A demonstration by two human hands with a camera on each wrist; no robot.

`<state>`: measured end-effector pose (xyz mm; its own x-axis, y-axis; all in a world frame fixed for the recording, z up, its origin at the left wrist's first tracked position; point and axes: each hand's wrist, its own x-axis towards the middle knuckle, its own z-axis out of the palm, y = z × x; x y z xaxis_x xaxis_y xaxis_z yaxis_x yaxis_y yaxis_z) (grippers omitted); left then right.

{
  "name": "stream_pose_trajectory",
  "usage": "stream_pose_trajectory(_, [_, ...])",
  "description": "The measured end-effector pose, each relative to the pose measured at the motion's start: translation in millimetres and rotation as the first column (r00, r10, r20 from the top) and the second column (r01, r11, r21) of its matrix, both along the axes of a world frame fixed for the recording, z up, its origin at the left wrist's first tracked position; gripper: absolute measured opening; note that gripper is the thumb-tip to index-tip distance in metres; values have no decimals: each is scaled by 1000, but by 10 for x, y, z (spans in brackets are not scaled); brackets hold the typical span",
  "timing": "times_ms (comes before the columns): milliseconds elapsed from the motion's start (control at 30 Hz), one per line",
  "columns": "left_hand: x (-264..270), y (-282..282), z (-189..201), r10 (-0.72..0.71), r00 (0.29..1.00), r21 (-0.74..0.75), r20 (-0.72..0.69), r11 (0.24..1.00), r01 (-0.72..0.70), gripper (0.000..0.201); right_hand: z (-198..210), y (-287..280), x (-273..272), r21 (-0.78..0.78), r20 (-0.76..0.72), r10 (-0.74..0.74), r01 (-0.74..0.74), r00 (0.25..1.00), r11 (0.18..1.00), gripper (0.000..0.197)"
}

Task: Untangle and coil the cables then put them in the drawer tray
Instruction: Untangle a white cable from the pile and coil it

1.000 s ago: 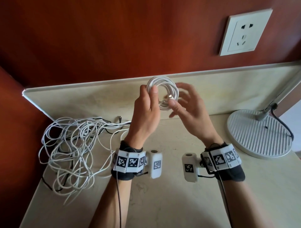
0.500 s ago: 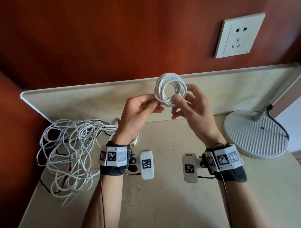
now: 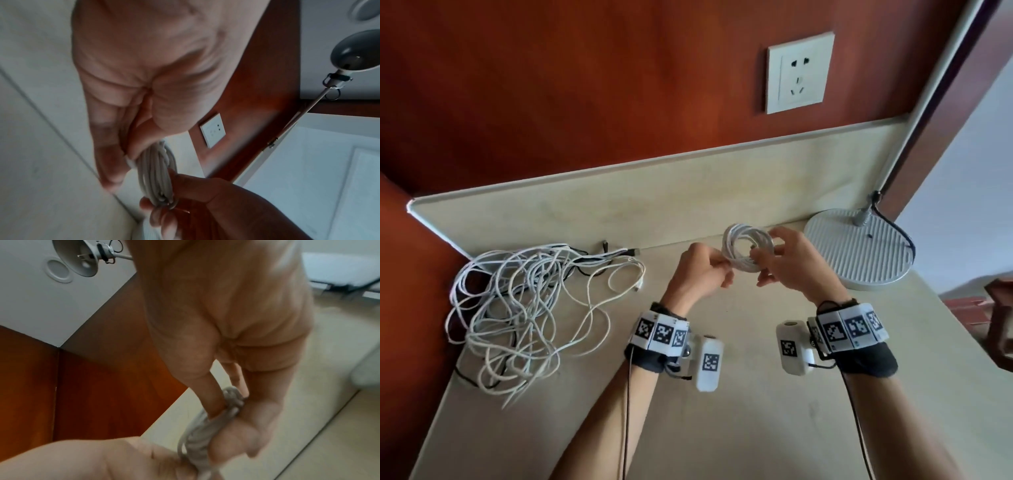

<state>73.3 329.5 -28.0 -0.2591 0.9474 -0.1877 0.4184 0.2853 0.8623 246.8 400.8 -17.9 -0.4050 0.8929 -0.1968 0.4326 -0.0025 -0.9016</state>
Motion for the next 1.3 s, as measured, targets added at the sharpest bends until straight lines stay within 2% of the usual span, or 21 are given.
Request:
stream_pose_trajectory(67, [208, 14, -89, -134, 986, -124, 100, 982, 146, 24, -17, -55, 278, -4, 137, 17, -16, 990, 1000, 34])
stream_pose_trajectory(133, [471, 43, -121, -226, 938, -195, 261, 940, 281, 28, -36, -105, 580, -3, 231, -4, 4, 973, 1000, 31])
stream_pose_trajectory(233, [883, 113, -132, -275, 858, -241, 434, 883, 404, 35, -68, -150, 1066, -20, 307, -70, 80, 949, 997, 24])
stream_pose_trajectory(333, [1153, 164, -196, -269, 831, -256, 486, 866, 429, 37, -112, -152, 1351, -78, 385, -50, 86, 922, 993, 24])
stream_pose_trajectory(467, [1569, 230, -174, -396, 850, -296, 347, 814, 500, 27, -96, -127, 1696, -166, 416, -26, 104, 909, 981, 18])
stream_pose_trajectory(567, [1742, 330, -97, -494, 845, -357, 205, 766, 535, 38, -57, -109, 1855, -193, 459, 11, 88, 888, 977, 14])
stream_pose_trajectory(667, [1866, 417, -29, -536, 834, -421, 131, 732, 536, 43, -55, -54, 1969, -218, 484, 38, 79, 874, 973, 18])
stream_pose_trajectory(833, [1971, 524, 31, -574, 815, -462, -73, 744, 483, 38, -20, 60, 2039, -204, 585, 95, 33, 805, 978, 24])
stream_pose_trajectory(967, [1992, 607, 85, -553, 792, -419, -259, 803, 424, 37, -13, 180, 2023, -188, 619, 126, -9, 775, 982, 28])
stream_pose_trajectory(1100, [2051, 671, 54, -521, 791, -358, -320, 840, 408, 28, 21, 328, 2022, -168, 656, 128, -21, 743, 986, 49])
stream_pose_trajectory(1200, [2092, 696, 41, -531, 792, -361, -301, 832, 421, 17, 50, 421, 2013, -179, 697, 182, -78, 693, 981, 48])
stream_pose_trajectory(1300, [2076, 721, 37, -526, 804, -362, -279, 833, 419, 14, 72, 449, 2004, -195, 693, 219, -114, 687, 974, 45])
